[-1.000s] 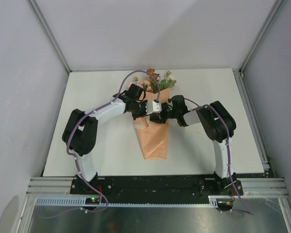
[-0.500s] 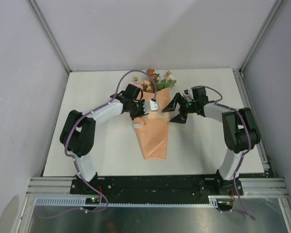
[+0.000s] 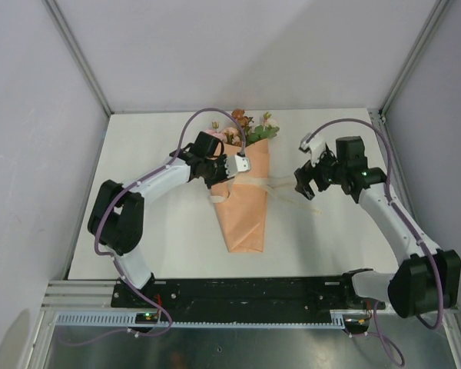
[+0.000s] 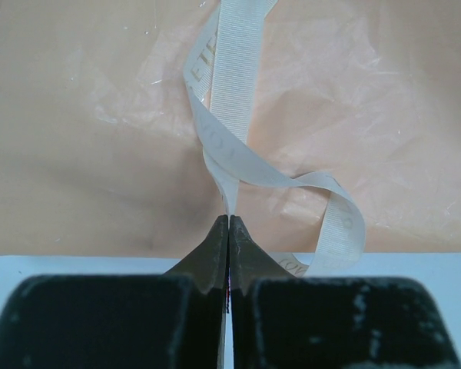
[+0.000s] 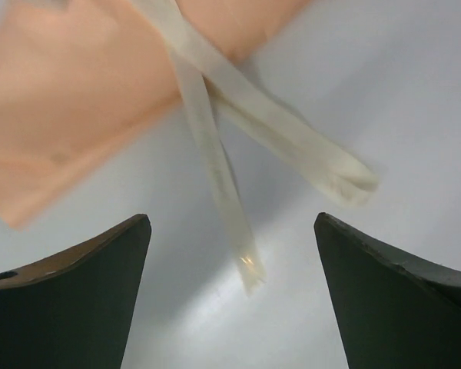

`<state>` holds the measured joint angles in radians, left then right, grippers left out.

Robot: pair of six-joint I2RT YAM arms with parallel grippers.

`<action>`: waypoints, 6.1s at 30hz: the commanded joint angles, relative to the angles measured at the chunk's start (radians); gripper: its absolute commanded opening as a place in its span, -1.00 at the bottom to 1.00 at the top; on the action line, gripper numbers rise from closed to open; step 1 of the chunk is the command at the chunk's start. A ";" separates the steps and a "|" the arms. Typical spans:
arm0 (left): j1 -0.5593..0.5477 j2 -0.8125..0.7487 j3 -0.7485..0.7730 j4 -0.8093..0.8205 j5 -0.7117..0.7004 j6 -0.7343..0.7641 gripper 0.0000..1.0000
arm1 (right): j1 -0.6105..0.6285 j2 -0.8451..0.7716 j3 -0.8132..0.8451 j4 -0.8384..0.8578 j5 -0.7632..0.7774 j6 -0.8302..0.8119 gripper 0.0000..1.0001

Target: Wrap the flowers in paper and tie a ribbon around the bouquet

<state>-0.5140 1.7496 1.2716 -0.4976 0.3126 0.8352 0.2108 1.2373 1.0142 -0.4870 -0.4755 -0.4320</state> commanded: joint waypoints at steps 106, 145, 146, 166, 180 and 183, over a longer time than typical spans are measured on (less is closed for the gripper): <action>0.820 -0.331 -0.136 -0.023 0.087 -0.089 0.15 | -0.391 0.620 0.434 -0.651 0.063 -0.381 0.38; 0.104 -0.032 -0.140 0.017 0.039 -0.155 0.11 | 0.156 0.884 0.328 -0.242 -0.359 0.521 0.68; 0.099 -0.030 -0.139 0.016 0.032 -0.146 0.10 | 0.157 0.891 0.328 -0.239 -0.366 0.522 0.58; 0.055 0.058 -0.051 -0.026 -0.056 -0.105 -0.47 | 0.147 0.930 0.328 -0.268 -0.427 0.456 -1.00; 0.103 0.061 0.046 -0.014 -0.079 -0.202 -1.00 | 0.130 0.876 0.287 -0.407 -0.537 0.313 -1.00; 0.112 0.062 0.051 -0.013 -0.087 -0.215 -1.00 | 0.124 0.845 0.242 -0.399 -0.558 0.311 -1.00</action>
<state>-0.4191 1.8084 1.2869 -0.5320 0.2489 0.6621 0.3431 2.1529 1.3025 -0.8398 -0.9703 -0.0807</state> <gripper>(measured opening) 0.006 0.010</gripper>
